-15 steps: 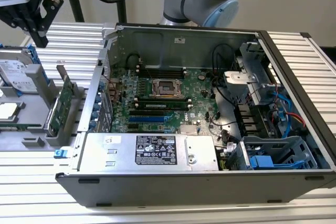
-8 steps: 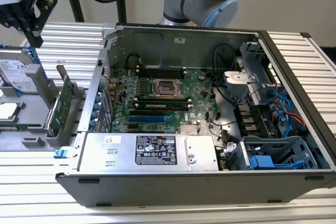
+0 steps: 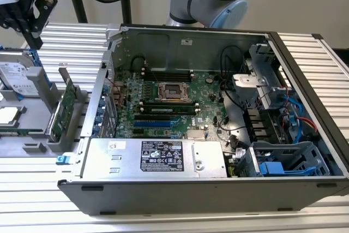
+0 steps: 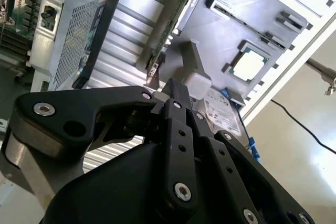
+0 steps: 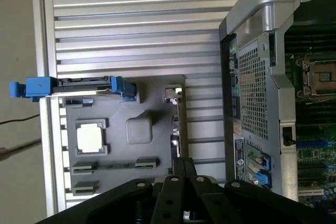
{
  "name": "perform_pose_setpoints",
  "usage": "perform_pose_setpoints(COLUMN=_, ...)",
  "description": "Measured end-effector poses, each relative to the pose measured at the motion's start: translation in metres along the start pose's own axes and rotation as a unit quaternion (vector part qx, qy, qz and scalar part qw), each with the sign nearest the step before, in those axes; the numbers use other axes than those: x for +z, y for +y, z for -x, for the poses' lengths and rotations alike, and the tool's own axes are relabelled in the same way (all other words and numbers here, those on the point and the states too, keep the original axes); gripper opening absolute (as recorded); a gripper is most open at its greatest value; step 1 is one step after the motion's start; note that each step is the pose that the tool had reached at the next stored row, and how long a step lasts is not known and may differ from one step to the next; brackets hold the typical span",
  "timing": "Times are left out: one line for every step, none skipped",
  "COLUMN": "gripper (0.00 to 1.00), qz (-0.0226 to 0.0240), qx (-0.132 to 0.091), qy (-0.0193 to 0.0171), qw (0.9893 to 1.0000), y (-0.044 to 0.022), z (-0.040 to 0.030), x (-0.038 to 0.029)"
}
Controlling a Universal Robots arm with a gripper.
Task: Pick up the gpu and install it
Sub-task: 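Reach for the gpu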
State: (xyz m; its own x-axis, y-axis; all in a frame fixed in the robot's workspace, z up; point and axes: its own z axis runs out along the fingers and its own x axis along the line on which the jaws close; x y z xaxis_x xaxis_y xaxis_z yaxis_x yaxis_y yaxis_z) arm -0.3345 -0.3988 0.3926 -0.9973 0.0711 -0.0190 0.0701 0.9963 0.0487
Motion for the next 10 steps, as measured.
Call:
perform_pose_setpoints(gripper=0.0, qz=0.0, qx=0.0, qy=0.0, qw=1.0, y=-0.0001, z=-0.0001, x=0.0)
perform_pose_setpoints(gripper=0.0, qz=0.0, qx=0.0, qy=0.0, qw=1.0, y=-0.0005, z=-0.0001, x=0.0)
perform_pose_setpoints(gripper=0.0, qz=0.0, qx=0.0, qy=0.0, qw=1.0, y=-0.0009, z=-0.0001, x=0.0)
perform_pose_setpoints(gripper=0.0, qz=0.0, qx=0.0, qy=0.0, qw=1.0, y=-0.0016, z=0.0, x=-0.0001)
perform_pose_setpoints(gripper=0.0, qz=0.0, qx=0.0, qy=0.0, qw=1.0, y=-0.0023, z=0.0001, x=-0.0001)
perform_pose_setpoints(gripper=0.0, qz=0.0, qx=0.0, qy=0.0, qw=1.0, y=-0.0032, z=0.0002, x=-0.0001)
perform_pose_setpoints(gripper=0.0, qz=0.0, qx=0.0, qy=0.0, qw=1.0, y=-0.0039, z=0.0002, x=-0.0002)
perform_pose_setpoints(gripper=0.0, qz=0.0, qx=0.0, qy=0.0, qw=1.0, y=-0.0046, z=0.0003, x=-0.0002)
perform_pose_setpoints(gripper=0.0, qz=0.0, qx=0.0, qy=0.0, qw=1.0, y=-0.0053, z=0.0004, x=-0.0002)
perform_pose_setpoints(gripper=0.0, qz=0.0, qx=0.0, qy=0.0, qw=1.0, y=-0.006, z=0.0004, x=-0.0002)
